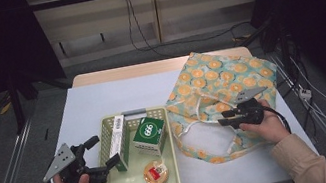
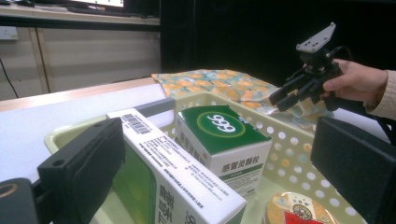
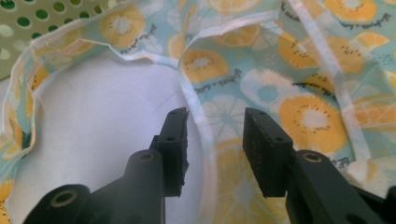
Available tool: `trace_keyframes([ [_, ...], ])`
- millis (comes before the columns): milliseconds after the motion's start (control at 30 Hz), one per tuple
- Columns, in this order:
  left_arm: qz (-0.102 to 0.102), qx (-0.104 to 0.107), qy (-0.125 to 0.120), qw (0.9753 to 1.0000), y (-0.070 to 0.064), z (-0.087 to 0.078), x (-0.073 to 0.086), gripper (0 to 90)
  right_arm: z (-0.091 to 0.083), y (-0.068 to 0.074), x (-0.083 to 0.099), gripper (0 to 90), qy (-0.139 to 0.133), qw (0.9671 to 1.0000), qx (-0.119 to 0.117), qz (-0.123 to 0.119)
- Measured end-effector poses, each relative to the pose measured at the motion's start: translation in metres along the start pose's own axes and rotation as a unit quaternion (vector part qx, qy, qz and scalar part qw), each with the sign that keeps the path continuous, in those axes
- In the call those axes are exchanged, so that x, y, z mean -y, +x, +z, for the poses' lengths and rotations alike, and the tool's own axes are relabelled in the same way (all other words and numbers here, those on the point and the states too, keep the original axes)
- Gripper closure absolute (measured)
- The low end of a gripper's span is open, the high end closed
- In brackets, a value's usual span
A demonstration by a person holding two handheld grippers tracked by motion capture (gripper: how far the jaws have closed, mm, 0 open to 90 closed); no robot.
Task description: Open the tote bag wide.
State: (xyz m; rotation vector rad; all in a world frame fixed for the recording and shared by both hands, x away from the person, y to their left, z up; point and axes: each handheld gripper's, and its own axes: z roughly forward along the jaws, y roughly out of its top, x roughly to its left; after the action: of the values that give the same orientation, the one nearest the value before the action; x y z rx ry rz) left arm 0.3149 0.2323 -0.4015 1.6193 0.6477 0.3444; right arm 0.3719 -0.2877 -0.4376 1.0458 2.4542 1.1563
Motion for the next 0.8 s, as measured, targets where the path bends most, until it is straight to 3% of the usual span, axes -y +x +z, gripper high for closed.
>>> trace_keyframes([
  [167,0.002,0.0,0.003,1.0,0.0,0.0,0.0,3.0,0.004,0.0,0.002,62.6,0.015,0.9997,0.014,-0.01],
  [300,0.001,0.0,0.0,1.0,0.0,0.0,0.0,3.0,0.003,-0.004,0.002,66.8,0.004,0.9997,0.023,0.002],
  [500,0.003,-0.001,0.002,1.0,0.001,0.0,0.0,3.0,-0.004,-0.009,-0.003,72.0,-0.014,0.9996,0.021,0.014],
  [800,0.002,0.001,0.001,1.0,0.0,0.001,0.0,3.0,-0.007,-0.012,-0.007,86.0,-0.017,0.9996,0.018,0.011],
])
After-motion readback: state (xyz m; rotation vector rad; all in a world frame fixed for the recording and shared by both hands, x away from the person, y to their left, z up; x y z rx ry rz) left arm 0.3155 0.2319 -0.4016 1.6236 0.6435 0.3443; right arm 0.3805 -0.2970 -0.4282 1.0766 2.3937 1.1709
